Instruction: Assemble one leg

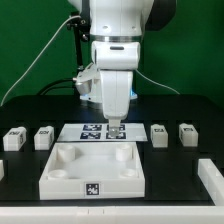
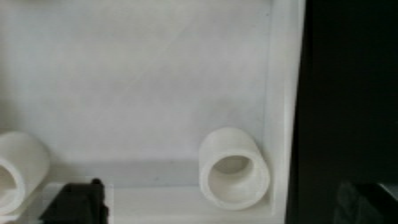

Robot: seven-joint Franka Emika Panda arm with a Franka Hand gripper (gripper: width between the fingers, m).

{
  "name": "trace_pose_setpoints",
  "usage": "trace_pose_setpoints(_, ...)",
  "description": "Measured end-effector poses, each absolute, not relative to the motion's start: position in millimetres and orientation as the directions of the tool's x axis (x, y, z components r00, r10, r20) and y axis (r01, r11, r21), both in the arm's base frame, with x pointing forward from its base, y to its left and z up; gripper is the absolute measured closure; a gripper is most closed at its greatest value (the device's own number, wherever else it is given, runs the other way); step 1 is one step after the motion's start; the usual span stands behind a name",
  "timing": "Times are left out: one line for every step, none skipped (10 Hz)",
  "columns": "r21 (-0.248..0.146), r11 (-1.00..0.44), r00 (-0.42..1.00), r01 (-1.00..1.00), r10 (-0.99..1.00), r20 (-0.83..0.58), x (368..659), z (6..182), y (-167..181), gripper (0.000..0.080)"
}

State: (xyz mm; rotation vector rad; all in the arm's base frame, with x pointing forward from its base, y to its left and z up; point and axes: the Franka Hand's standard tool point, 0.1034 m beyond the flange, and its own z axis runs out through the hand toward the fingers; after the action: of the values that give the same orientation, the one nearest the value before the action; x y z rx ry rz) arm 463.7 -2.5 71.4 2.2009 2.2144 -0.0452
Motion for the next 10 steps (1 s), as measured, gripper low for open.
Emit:
trace_pose_setpoints(-0.012, 0.009, -0.009, 1.0, 0.999, -0.032, 462.4, 68.2, -3.1, 0.015)
trace_pose_setpoints(-0.025, 0.022, -0.023, 0.999, 0.999, -0.026, 458.7, 56.9, -5.1, 0.015)
trace_pose_setpoints(-0.037, 0.033, -0.034, 0.999, 0.999, -0.023, 453.0, 47.2, -9.3, 0.015)
trace_pose_setpoints(-0.045, 0.03, -0.031, 0.999, 0.999, -0.02, 448.1, 41.6, -13.9, 0.015)
trace_pose_setpoints(-0.053, 0.029, -0.03, 0.998, 0.999, -0.018, 445.5, 37.8, -19.4, 0.015)
trace_pose_setpoints(-0.062, 0.022, -0.023, 0.998, 1.0, -0.016, 442.6, 33.2, -22.3, 0.015)
trace_pose_setpoints(-0.071, 0.019, -0.02, 0.997, 1.0, -0.014, 440.5, 28.7, -22.9, 0.015)
trace_pose_setpoints(-0.076, 0.019, -0.02, 0.997, 1.0, -0.013, 440.9, 25.8, -22.4, 0.015)
trace_pose_setpoints(-0.082, 0.019, -0.02, 0.996, 1.0, -0.011, 439.2, 21.2, -22.2, 0.015)
trace_pose_setpoints(-0.095, 0.019, -0.02, 0.995, 1.0, -0.009, 436.6, 15.2, -21.6, 0.015)
